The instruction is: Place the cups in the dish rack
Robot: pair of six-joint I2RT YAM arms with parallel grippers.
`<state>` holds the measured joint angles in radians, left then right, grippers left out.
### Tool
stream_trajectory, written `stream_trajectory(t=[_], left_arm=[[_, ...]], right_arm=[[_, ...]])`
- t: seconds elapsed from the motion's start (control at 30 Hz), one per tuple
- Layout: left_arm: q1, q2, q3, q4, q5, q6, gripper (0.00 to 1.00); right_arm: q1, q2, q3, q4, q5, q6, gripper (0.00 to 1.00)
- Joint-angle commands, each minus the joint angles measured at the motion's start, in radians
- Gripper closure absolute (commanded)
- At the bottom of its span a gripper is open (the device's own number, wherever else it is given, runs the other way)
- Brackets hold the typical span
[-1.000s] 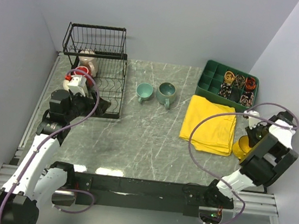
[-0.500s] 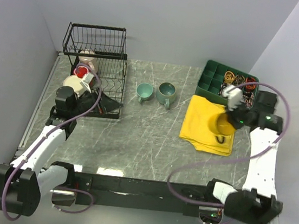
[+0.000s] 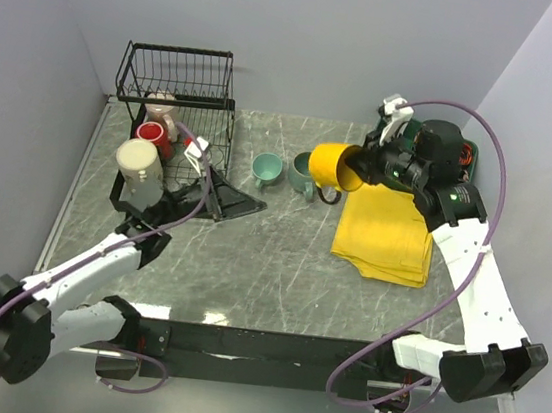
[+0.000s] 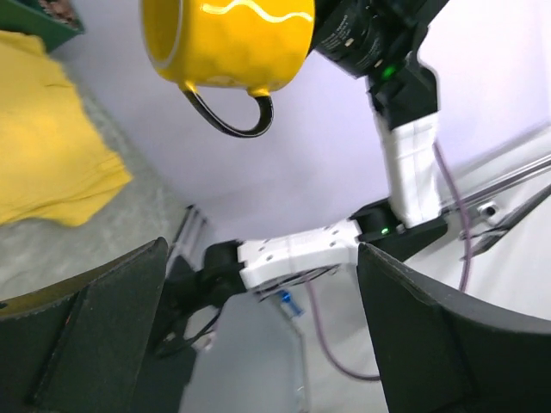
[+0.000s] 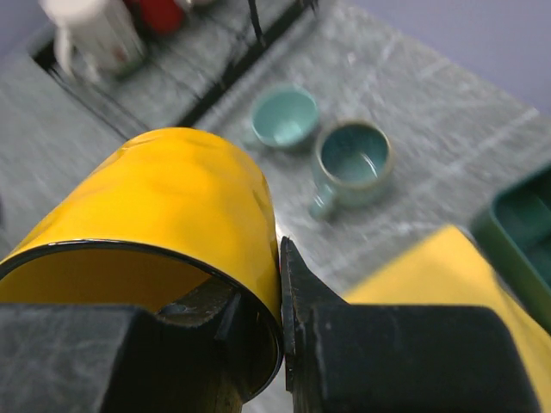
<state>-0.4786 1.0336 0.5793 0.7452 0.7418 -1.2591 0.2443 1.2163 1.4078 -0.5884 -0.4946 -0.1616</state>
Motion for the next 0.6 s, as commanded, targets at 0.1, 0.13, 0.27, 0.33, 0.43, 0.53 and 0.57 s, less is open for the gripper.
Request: stream_trajectory(t=[0.1, 0.13, 0.27, 0.33, 0.43, 0.53, 0.57], left_arm=[[-0.169, 0.126, 0.027, 0.31, -0.271, -0.203, 0.04], [-0.181, 0.14, 0.036, 0.325, -0.288, -0.22, 0.04], [-0.239, 0.219, 0.097, 0.376, -0.35, -0.241, 0.02], [-0.264, 0.275, 0.12, 0.423, -0.355, -0.259, 0.03], [-0.281, 0.341, 0.16, 0.489, -0.354, -0.302, 0.08], [-0.298, 0.388, 0.195, 0.511, -0.346, -0.327, 0.12], [-0.302, 0.408, 0.212, 0.513, -0.346, -0.329, 0.14]], right_arm=[[0.05, -0.081, -0.108, 0.49, -0.078, 0.434, 1.0], [0.052, -0.081, -0.119, 0.504, -0.096, 0.483, 1.0], [0.067, -0.087, -0.184, 0.585, -0.176, 0.522, 1.0], [0.087, -0.093, -0.214, 0.62, -0.194, 0.519, 1.0], [0.095, -0.106, -0.254, 0.653, -0.232, 0.508, 1.0], [0.093, -0.121, -0.289, 0.685, -0.262, 0.504, 1.0], [0.093, -0.127, -0.306, 0.703, -0.269, 0.502, 1.0]])
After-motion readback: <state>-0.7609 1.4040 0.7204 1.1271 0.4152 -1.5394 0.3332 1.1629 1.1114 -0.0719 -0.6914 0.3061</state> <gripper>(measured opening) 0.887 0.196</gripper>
